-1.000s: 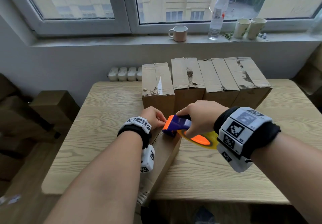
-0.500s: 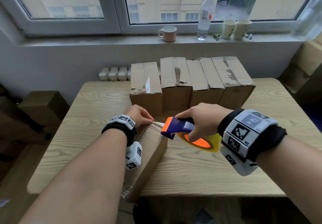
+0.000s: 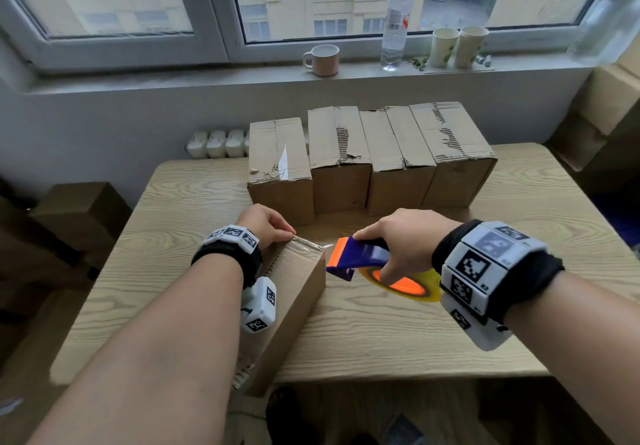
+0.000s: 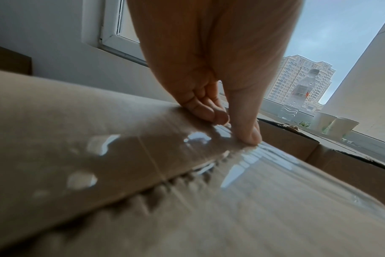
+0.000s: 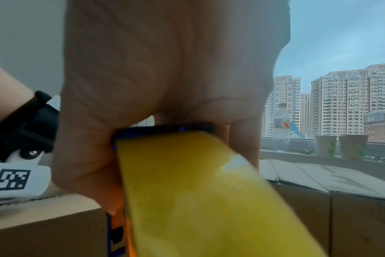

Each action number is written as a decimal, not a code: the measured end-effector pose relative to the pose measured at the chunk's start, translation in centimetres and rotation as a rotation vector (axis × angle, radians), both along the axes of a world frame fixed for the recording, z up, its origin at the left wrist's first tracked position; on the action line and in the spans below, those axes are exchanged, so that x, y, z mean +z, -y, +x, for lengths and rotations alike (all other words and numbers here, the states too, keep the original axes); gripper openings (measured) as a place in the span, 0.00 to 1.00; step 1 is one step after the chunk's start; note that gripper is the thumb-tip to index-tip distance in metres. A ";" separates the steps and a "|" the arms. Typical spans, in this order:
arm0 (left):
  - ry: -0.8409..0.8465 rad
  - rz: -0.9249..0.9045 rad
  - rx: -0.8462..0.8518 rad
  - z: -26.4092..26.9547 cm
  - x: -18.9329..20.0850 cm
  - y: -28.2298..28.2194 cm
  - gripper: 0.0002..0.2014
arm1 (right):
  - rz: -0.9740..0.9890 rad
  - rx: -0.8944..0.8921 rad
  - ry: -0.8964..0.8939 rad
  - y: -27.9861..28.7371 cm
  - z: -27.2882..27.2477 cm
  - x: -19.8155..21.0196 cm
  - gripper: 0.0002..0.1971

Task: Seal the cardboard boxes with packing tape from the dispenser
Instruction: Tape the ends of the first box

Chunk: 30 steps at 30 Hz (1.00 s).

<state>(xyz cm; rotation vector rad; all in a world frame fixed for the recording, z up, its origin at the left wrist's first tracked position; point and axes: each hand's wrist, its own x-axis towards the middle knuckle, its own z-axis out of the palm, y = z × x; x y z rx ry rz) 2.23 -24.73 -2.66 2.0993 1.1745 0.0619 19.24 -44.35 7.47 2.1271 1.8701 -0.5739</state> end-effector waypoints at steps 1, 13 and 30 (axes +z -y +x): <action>0.001 0.002 0.002 0.0 0.0 0.0 0.01 | 0.000 0.002 0.004 -0.4 -0.1 -0.2 0.35; -0.005 0.036 0.024 0.1 -0.3 0.4 0.01 | -0.068 -0.193 -0.173 -4.0 0.1 -0.6 0.23; -0.106 0.076 0.125 -0.2 0.8 -0.2 0.09 | 0.029 -0.078 0.244 -5.3 -0.3 -2.5 0.22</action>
